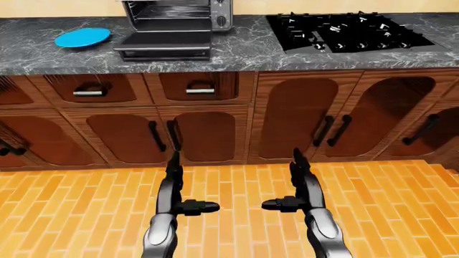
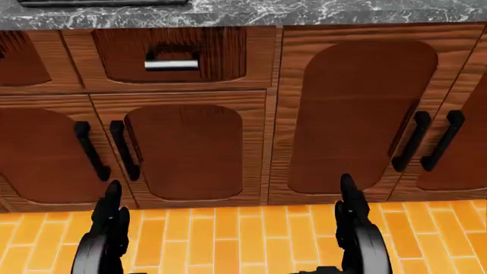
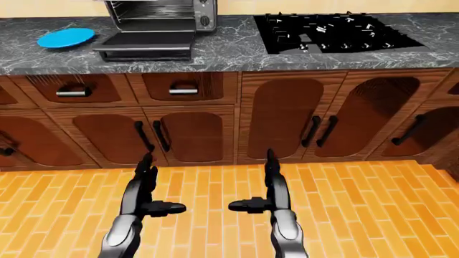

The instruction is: Pick the bread from the top rack and place it on the plate on the counter.

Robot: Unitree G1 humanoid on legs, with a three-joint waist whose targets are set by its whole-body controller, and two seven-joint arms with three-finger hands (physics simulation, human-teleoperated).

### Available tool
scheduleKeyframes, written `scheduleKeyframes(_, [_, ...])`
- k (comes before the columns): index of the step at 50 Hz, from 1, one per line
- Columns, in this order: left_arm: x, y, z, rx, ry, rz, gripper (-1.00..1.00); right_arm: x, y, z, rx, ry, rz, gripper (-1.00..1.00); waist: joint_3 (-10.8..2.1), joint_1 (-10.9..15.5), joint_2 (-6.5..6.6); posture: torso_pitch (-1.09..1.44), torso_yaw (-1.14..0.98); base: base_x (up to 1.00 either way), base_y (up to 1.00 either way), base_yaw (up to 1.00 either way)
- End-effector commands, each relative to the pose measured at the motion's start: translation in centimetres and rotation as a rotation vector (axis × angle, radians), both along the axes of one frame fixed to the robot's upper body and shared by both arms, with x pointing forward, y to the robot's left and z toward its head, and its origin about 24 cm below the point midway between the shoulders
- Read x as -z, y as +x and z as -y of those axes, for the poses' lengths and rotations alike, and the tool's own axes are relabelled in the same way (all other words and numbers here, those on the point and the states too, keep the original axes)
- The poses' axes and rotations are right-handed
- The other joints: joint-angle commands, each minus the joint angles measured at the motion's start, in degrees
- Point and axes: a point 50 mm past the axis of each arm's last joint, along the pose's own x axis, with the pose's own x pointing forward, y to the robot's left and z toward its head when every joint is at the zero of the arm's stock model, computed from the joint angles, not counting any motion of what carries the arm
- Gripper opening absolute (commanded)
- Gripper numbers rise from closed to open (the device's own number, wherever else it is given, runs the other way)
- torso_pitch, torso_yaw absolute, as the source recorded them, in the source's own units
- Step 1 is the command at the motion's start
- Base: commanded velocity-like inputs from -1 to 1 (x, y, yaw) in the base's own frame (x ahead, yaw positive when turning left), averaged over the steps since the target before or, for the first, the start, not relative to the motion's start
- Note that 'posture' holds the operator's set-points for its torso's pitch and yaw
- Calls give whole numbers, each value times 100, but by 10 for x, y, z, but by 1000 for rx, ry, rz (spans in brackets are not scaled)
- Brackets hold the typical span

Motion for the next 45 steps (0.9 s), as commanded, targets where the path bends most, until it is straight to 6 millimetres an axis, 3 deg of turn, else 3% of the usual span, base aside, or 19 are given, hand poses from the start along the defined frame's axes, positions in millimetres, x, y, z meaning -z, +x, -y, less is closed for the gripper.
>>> scheduleKeyframes(1, [-49,15,-1,-8,-2,185,100,-45,10,2,-3,-43,189,100,-5,-12,-45,0,0,0,0,0])
scheduleKeyframes(3, [-61,17,-4,-14,-1,197,100,-58,9,3,-12,-60,221,100,-379,27,-5,0,0,0,0,0])
scheduleKeyframes(4, [-65,19,-5,-32,-35,206,100,-62,9,3,-11,-60,228,100,-210,23,-21,0,0,0,0,0])
scheduleKeyframes(5, [-71,21,-7,-46,-72,198,100,-69,9,2,-17,-54,244,100,-137,27,-53,0,0,0,0,0])
scheduleKeyframes(7, [-80,23,-8,-49,-75,203,100,-82,12,3,-12,-75,267,100,-393,35,-54,0,0,0,0,0])
scheduleKeyframes(8, [-86,24,-10,-54,-69,215,100,-89,14,3,-12,-86,276,100,-427,39,-50,0,0,0,0,0])
scheduleKeyframes(17, [-148,35,-24,-66,-34,322,100,-150,27,3,24,-166,329,100,-506,53,-8,0,0,0,0,0])
scheduleKeyframes(22, [-168,41,-26,-77,8,342,100,-188,33,4,-1,-109,420,100,-515,51,6,0,0,0,0,0])
scheduleKeyframes(23, [-171,42,-27,-84,18,354,100,-194,34,4,-5,-108,428,100,-612,43,45,0,0,0,7,0])
scheduleKeyframes(27, [-181,41,-28,-87,18,374,100,-209,33,3,-7,-101,469,100,-512,8,70,0,0,3,17,0])
scheduleKeyframes(29, [-190,39,-32,-103,25,398,100,-210,31,1,-15,-105,469,100,-404,-24,19,0,0,13,32,0])
scheduleKeyframes(31, [-193,38,-34,-108,29,407,100,-213,30,2,-12,-110,475,100,-398,-36,24,0,0,15,34,0])
scheduleKeyframes(34, [-195,35,-31,-99,26,422,100,-216,29,1,-19,-104,483,100,-347,-83,224,0,0,15,34,0])
scheduleKeyframes(35, [-195,35,-30,-98,31,422,100,-218,30,-1,-27,-121,483,100,-339,-97,366,0,0,16,34,0])
scheduleKeyframes(36, [-196,35,-30,-95,32,423,100,-220,30,-1,-28,-122,483,100,-386,-87,608,0,0,15,34,0])
scheduleKeyframes(37, [-199,34,-31,-97,33,429,100,-224,30,-1,-34,-129,488,100,-362,-32,433,0,0,15,34,0])
scheduleKeyframes(38, [-202,34,-31,-97,38,435,100,-228,30,0,-32,-129,495,100,-304,-71,460,0,0,15,34,0])
scheduleKeyframes(45, [-222,36,-34,-96,62,466,100,-244,32,4,-24,-143,523,100,-284,-23,128,0,0,15,34,0])
